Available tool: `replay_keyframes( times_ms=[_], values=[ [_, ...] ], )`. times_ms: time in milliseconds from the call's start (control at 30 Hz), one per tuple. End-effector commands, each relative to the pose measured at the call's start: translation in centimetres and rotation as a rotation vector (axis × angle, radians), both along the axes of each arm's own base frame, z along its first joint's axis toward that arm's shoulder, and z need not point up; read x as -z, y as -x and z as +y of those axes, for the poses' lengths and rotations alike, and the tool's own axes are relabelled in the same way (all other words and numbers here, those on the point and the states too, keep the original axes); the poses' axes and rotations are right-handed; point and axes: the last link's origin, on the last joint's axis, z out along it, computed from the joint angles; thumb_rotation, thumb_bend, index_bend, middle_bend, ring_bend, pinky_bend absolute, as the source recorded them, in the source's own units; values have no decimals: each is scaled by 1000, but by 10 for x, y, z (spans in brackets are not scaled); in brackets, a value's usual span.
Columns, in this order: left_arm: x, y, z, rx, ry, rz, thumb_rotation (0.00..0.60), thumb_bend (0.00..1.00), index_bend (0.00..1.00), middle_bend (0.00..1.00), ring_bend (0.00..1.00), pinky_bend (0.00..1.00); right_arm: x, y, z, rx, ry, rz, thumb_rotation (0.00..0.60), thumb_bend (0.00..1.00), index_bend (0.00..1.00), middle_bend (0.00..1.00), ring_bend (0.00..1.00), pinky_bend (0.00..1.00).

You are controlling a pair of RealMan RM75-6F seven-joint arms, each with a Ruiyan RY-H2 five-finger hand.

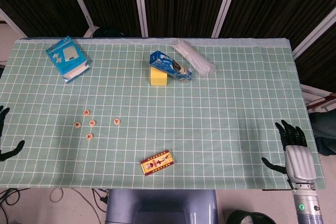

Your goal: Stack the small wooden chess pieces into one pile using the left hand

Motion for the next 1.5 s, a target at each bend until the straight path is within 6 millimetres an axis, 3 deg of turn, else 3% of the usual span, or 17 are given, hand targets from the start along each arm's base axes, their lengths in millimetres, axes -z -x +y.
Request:
replay_keyframes(
  times_ms=[33,200,367,700,1067,1500],
  values=[
    [-2,-8,22,54,32,45,600,218,93,0,0,0,0,0,0,2,0,-2,600,233,54,13,87,0],
    [5,-23,61,91,105,51,600,189,105,0,0,0,1,0,0,4,0,0,600,232,54,13,87,0],
    [24,-33,98,70,177,64,600,188,143,0,0,0,1,0,-1,14,1,-3,600,233,54,13,86,0],
    [68,-25,145,-35,263,112,600,198,186,0,0,0,1,1,-2,30,10,-11,600,233,54,13,87,0],
    [113,-24,163,-54,336,151,600,237,297,0,0,0,0,3,-5,46,24,-18,600,232,57,13,87,0],
    [141,-33,170,-30,358,207,600,275,378,0,0,0,-1,4,-5,58,35,-22,600,232,58,13,87,0]
  ],
)
